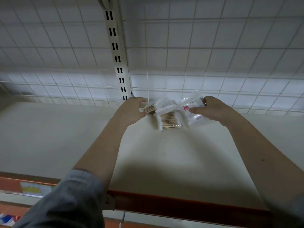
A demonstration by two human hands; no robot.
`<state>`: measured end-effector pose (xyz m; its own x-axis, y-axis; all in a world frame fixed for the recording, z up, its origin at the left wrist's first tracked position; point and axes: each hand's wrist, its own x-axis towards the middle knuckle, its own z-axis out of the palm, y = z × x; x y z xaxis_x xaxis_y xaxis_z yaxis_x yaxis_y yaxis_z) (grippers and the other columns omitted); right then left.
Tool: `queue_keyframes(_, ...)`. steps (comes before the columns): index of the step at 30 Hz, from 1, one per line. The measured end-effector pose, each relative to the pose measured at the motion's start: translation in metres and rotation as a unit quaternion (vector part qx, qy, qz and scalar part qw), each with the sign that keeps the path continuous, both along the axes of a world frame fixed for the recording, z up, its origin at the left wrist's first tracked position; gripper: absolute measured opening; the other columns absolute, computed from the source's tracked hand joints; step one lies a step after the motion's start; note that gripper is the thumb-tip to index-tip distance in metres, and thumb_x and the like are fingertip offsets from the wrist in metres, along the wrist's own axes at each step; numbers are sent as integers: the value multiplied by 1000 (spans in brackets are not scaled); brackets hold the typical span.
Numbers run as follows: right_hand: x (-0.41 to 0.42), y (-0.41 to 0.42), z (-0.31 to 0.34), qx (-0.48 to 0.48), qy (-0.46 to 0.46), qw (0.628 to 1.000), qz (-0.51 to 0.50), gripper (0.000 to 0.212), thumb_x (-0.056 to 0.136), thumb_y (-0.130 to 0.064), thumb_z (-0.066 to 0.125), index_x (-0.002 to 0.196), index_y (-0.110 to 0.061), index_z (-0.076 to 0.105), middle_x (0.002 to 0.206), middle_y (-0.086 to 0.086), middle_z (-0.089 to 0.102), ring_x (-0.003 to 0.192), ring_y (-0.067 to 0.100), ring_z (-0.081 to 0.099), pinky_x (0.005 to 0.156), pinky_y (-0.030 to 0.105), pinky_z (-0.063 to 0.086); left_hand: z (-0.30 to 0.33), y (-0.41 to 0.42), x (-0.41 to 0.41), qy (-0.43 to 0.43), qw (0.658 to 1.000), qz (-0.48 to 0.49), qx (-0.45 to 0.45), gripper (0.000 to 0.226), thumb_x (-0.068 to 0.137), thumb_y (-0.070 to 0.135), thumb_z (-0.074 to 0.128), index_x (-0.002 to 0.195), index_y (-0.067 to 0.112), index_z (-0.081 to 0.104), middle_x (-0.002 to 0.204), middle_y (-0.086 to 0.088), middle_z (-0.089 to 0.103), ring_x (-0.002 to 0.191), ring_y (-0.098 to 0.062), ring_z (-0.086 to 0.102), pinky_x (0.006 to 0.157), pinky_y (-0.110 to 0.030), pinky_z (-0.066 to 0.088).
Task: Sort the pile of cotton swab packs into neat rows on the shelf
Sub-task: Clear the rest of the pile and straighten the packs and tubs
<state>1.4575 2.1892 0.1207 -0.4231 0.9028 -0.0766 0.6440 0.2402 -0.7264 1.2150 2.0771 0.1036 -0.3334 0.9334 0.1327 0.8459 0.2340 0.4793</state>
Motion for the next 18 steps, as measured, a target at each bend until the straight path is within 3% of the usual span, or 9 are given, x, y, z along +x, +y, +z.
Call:
queue_keyframes(3, 11, -17, 6, -4, 71, 997, -12, 39, 81, -37, 70, 109, -12, 61, 105, 7, 65, 86, 16, 58, 63, 22, 39, -6, 12, 9, -1, 1000, -5, -20, 60, 83, 20, 69, 137, 19, 43, 137, -6, 44, 122, -23, 46, 96, -33, 40)
queue_keyframes(5, 16, -29, 7, 9, 78, 997, -19, 36, 82, -35, 69, 106, -8, 63, 104, 16, 64, 80, 17, 56, 61, 24, 38, -11, 19, 15, -3, 1000, -3, -22, 56, 84, 18, 66, 136, 19, 44, 137, -5, 46, 121, -25, 48, 96, -37, 43)
queue_keyframes(7, 19, -40, 6, 15, 89, 996, -29, 40, 81, -35, 69, 103, -1, 63, 104, 21, 64, 76, 18, 53, 63, 28, 37, -16, 23, 19, 7, 1000, -6, -3, 35, 86, 13, 59, 121, 15, 56, 118, -7, 59, 106, -27, 57, 82, -35, 47)
queue_keyframes(9, 21, -51, 5, 15, 100, 994, -41, 45, 80, -33, 70, 100, 6, 60, 91, 23, 61, 74, 18, 49, 63, 29, 34, -16, 24, 21, 19, 1000, 10, 11, 21, 90, 14, 53, 108, 12, 62, 102, -8, 65, 92, -26, 60, 70, -31, 44)
queue_keyframes(12, 25, -62, 1, 7, 114, 992, -62, 41, 80, -30, 71, 89, 7, 57, 77, 11, 49, 68, 17, 45, 58, 28, 31, -15, 20, 19, 5, 999, 42, 33, 14, 90, 21, 54, 98, 13, 62, 91, -5, 63, 85, -27, 60, 68, -30, 44)
queue_keyframes(16, 31, -75, -9, -13, 148, 985, -86, 46, 77, -31, 72, 100, 7, 60, 94, 25, 63, 74, 27, 58, 68, 30, 39, -5, 3, 22, -33, 995, 55, 70, 17, 85, 20, 56, 72, 11, 49, 63, 0, 46, 61, -22, 46, 57, -28, 36)
queue_keyframes(18, 31, -84, -12, -26, 167, 981, -92, 59, 69, -38, 71, 101, 9, 57, 90, 28, 61, 71, 21, 53, 69, 31, 38, 2, -7, 24, -55, 992, 55, 104, 14, 85, 18, 56, 74, 11, 53, 64, -1, 49, 58, -20, 46, 52, -27, 36)
